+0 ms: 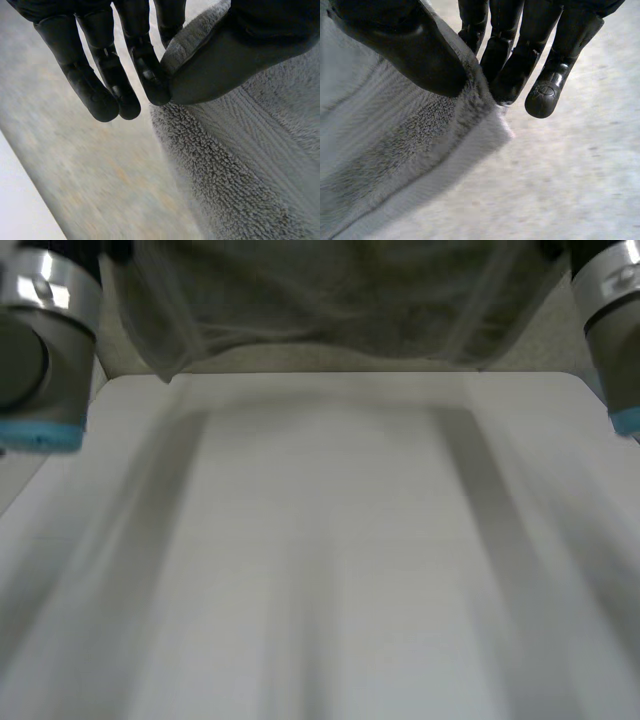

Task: Fold the towel.

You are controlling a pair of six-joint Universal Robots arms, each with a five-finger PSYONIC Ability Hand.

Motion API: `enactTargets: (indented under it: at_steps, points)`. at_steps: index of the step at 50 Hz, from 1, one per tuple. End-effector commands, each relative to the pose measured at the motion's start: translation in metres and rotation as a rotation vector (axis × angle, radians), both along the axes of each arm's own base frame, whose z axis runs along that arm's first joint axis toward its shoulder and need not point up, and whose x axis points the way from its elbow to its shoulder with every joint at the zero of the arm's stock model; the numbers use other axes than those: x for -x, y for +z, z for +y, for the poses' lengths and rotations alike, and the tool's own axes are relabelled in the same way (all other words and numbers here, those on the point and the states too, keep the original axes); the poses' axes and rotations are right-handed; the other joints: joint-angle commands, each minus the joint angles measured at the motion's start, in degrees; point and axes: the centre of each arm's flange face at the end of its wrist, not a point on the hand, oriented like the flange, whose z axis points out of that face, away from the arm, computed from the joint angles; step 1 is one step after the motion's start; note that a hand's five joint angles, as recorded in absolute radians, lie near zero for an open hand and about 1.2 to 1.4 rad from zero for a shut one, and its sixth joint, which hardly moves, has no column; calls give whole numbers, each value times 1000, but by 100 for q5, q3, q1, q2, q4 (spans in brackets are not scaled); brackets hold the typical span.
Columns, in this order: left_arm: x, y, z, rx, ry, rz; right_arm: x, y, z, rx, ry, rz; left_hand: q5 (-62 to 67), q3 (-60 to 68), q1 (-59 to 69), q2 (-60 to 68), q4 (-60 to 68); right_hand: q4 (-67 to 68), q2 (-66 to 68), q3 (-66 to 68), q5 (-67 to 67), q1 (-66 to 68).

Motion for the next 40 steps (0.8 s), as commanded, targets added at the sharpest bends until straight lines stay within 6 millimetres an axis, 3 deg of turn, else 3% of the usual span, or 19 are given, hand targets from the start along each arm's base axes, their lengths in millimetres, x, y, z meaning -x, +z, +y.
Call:
enactTargets:
  at_steps: [1,2,3,4,5,7,8,9,10,12,15,18,19,20,21,23,29,31,40]
  points:
    - [-7,-85,7,-205,-1,-73,-3,-57,8,-223,128,118,-1741,-880,-520,-652,-666,306,330,338,225,313]
    - [-9,-101,10,-228,-2,-83,-3,-58,8,-224,128,118,-1741,-880,-520,-652,-666,306,330,338,225,313]
    - [-9,-102,10,-228,-2,-83,0,-75,9,-277,146,138,-1741,-880,-520,-652,-666,306,330,338,225,313]
    - [-10,-118,14,-250,-8,-94,4,-95,12,-336,165,157,-1741,-880,-520,-652,-666,306,330,338,225,313]
    - [-10,-118,14,-250,-8,-94,4,-95,12,-336,165,158,-1741,-880,-520,-652,-666,306,330,338,225,313]
    - [-11,-150,22,-283,-27,-117,11,-133,19,-442,179,184,-1741,-880,-520,-652,-666,306,330,338,225,313]
    - [-11,-150,22,-283,-27,-117,11,-133,19,-442,179,184,-1741,-880,-520,-652,-666,306,330,338,225,313]
    - [-12,-167,26,-301,-35,-130,13,-151,23,-495,182,197,-1741,-880,-520,-652,-666,306,330,338,225,313]
    - [-14,-181,30,-316,-37,-137,13,-151,23,-495,182,197,-1741,-880,-520,-652,-666,306,330,338,225,313]
    - [-17,-191,34,-330,-38,-144,19,-179,29,-583,182,207,-1741,-880,-520,-652,-666,306,330,338,225,313]
    - [-23,-204,42,-356,-31,-150,31,-189,33,-637,156,207,-1741,-880,-520,-652,-666,306,330,338,225,313]
    - [-29,-206,53,-378,-22,-155,36,-189,36,-653,139,201,-1741,-880,-520,-652,-666,306,330,338,225,313]
    - [-29,-206,53,-378,-22,-155,39,-178,43,-653,133,194,-1741,-880,-520,-652,-666,306,330,338,225,313]
    - [-33,-198,59,-364,-17,-151,44,-158,53,-640,125,185,-1741,-880,-520,-652,-666,306,330,338,225,313]
    - [-37,-187,66,-344,-9,-144,44,-158,53,-640,125,185,-1741,-880,-520,-652,-666,306,330,338,225,313]
    - [-43,-176,72,-318,1,-136,58,-127,71,-648,97,173,-1741,-880,-520,-652,-666,306,330,338,225,313]
    - [-66,-135,100,-231,39,-108,72,-100,92,-673,93,164,-1741,-880,-520,-652,-666,306,330,338,225,313]
    - [-68,-132,107,-229,32,-114,76,-84,103,-657,109,164,-1741,-880,-520,-652,-666,306,330,338,225,313]
    - [-64,-129,120,-266,-42,-157,82,-73,101,-630,108,168,-1741,-880,-520,-652,-666,306,330,338,225,313]
